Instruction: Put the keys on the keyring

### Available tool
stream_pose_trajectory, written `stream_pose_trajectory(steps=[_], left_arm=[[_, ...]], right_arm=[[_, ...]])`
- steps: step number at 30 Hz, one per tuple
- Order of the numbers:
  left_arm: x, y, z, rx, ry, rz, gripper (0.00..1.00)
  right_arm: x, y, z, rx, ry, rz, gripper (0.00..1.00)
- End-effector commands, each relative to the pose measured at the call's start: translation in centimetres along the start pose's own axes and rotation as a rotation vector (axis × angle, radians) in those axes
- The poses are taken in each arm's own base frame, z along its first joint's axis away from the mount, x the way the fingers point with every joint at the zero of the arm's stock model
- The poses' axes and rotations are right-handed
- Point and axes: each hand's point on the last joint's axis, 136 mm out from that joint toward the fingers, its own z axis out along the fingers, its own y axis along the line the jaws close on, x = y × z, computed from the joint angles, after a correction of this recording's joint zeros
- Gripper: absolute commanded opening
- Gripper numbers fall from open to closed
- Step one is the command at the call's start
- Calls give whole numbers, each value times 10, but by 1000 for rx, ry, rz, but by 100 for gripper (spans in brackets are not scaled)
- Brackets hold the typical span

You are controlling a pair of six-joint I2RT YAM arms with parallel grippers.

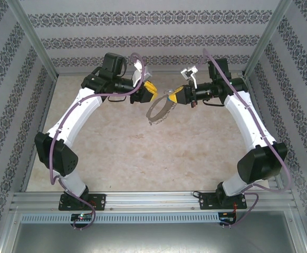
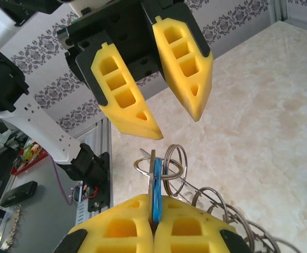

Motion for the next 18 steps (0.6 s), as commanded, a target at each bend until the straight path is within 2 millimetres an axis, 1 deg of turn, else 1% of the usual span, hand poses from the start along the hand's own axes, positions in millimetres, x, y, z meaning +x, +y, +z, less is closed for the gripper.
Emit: stream_pose_trajectory(steps=[1,5,7,14,18], left_arm=[[-18,-4,-17,-41,-44,70,42],[-19,-5,-19,-41,-46,87,52],[-20,-6,-21,-34,-46,108,55],[-22,3,-28,-59,-42,129,57],[-15,13,-30,-134,-41,136,58]], right_arm=[[-11,18,-6,-89,-32,-38,0],[-13,22,-7,-121,-43,-37,0],[-14,22,-8,-131,-49,-37,0],[-22,29,-17,-214,-102,-23,0],[-27,31,-22,-282,-138,8,0]])
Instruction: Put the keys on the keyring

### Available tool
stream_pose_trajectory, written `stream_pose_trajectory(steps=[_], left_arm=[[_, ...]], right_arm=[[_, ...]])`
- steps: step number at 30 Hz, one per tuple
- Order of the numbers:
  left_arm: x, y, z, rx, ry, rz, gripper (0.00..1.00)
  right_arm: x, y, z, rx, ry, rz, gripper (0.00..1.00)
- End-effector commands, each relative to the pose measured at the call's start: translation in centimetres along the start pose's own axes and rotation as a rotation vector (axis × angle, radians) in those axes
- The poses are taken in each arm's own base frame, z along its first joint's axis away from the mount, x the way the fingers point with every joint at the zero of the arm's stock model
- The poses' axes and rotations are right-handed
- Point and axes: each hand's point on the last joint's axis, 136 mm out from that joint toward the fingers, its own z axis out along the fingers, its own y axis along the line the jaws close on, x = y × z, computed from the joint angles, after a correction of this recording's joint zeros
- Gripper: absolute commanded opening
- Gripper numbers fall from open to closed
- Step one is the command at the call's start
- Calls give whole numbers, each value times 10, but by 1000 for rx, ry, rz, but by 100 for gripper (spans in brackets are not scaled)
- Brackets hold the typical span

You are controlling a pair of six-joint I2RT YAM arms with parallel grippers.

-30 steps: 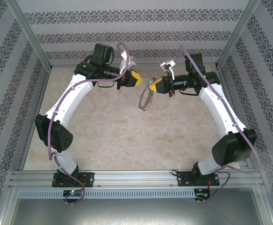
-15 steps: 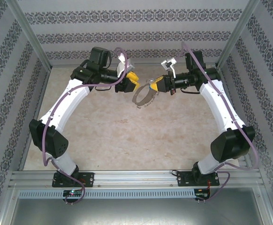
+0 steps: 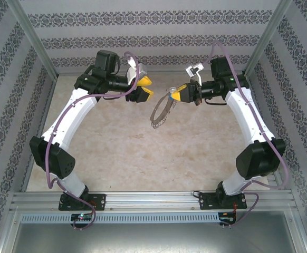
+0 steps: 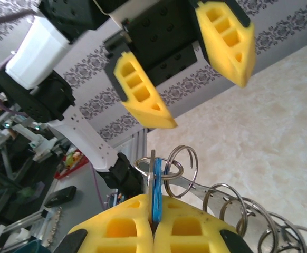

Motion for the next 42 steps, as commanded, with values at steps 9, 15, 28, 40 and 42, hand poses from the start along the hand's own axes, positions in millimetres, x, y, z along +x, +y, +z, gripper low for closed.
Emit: stream_pose_trajectory(steps=[9,15,28,40,42], left_arm=[[4,29,-20,-240,-31,24,60],[9,52,-21,-346,-4,-17,61],[6,84,-46,-556,30,-77,61],[4,99,-67,-661,35,-92,62],[3,101,-71,-679,33,-97,62]], right_arm=[[-18,13,-16,-171,-103,24,0],[-5,-15,-3,-29,-23,86,0],[21,-72,32,193,135,184,0],[10,-124,105,148,198,232,0],[9,-126,122,109,207,236,0]])
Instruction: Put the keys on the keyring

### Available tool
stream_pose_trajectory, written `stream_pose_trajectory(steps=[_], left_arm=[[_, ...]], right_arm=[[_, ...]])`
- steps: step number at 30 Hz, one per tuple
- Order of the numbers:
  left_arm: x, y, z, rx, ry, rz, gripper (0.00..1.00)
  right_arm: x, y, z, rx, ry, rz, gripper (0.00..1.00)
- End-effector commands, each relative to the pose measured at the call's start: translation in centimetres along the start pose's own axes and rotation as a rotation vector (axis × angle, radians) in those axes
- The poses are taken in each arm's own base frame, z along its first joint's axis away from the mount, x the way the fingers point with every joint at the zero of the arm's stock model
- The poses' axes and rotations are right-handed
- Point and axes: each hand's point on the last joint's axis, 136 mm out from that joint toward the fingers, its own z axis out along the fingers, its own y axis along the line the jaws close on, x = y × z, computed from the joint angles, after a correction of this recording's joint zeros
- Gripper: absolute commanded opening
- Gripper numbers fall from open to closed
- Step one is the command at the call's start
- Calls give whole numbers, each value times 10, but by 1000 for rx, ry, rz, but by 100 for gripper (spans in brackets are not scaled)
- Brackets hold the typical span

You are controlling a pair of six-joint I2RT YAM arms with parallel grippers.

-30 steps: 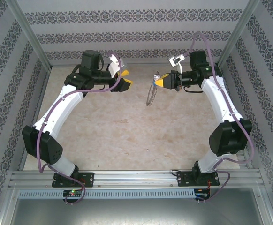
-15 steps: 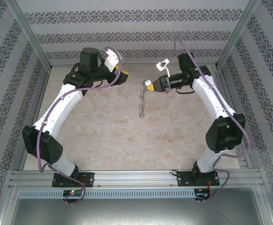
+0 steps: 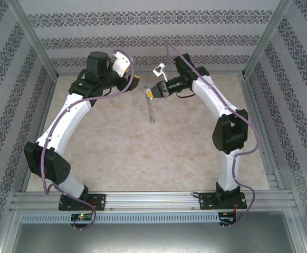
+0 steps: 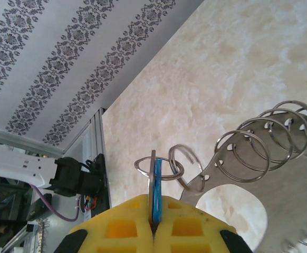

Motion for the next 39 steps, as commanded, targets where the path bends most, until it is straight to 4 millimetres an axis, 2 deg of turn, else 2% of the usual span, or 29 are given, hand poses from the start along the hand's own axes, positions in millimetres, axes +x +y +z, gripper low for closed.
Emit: stream_pose_trajectory(steps=[1,3,5,7,13,19,26,34,39], left_arm=[[-20,15,-17,-67,-48,-15,62],[-21,16,-19,-75,-49,-18,62],[-22,16,-22,-77,-50,-17,62],[-22,16,-23,-74,-49,-17,62],[-22,15,-20,-62,-56,-33,62],[-22,14,-16,-44,-57,-47,62],[-21,11,-12,-27,-54,-54,63],[-17,9,-8,-11,-41,-56,63],[-15,9,-6,-5,-37,-58,63]], right_arm=[[-18,18,23,-78,-2,-34,0],[-17,20,37,-104,19,-40,0],[-10,14,46,-108,42,-30,0],[2,-3,53,-92,64,7,0],[56,-66,65,16,156,154,0],[88,-98,55,93,190,236,0],[113,-112,41,147,238,285,0],[150,-138,27,308,399,306,0],[162,-149,13,368,443,325,0]])
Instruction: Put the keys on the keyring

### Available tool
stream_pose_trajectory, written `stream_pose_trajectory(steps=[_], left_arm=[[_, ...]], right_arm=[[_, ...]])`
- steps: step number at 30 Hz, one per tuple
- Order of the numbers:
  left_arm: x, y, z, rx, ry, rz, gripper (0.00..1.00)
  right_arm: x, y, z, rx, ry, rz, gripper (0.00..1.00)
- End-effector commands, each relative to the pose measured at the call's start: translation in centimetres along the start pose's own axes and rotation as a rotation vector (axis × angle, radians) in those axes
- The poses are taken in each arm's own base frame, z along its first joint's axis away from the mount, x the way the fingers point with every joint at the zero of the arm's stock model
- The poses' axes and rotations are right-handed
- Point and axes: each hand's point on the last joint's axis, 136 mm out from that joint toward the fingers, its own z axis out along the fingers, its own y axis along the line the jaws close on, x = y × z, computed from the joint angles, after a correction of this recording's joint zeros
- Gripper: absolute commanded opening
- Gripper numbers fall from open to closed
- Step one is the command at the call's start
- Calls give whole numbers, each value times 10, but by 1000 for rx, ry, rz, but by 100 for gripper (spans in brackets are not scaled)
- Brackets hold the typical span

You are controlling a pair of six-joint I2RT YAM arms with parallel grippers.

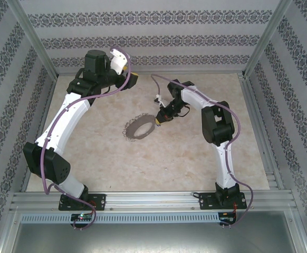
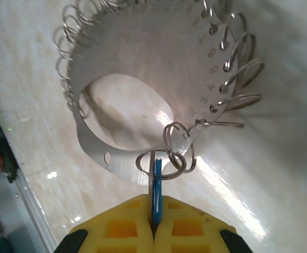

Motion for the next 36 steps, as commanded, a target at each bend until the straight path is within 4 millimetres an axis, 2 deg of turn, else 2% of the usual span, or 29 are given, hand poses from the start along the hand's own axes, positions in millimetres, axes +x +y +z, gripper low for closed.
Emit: stream_pose_trajectory(steps=[1,12,20,25,28,36], left_arm=[[-11,2,-2,10,-26,-8,63],[-9,3,-1,5,-16,-1,63],[-9,4,0,5,-18,-1,63],[-9,3,-1,6,-16,-5,63],[-10,2,-1,9,-18,-7,63],[-16,1,-6,10,-31,-16,63]], right_arm=[[13,-21,-5,75,54,16,0],[35,-53,-10,216,134,66,0],[46,-45,-4,185,146,70,1],[57,-40,0,174,157,72,18],[60,-36,-6,174,135,68,33],[53,-18,-38,191,41,30,37]])
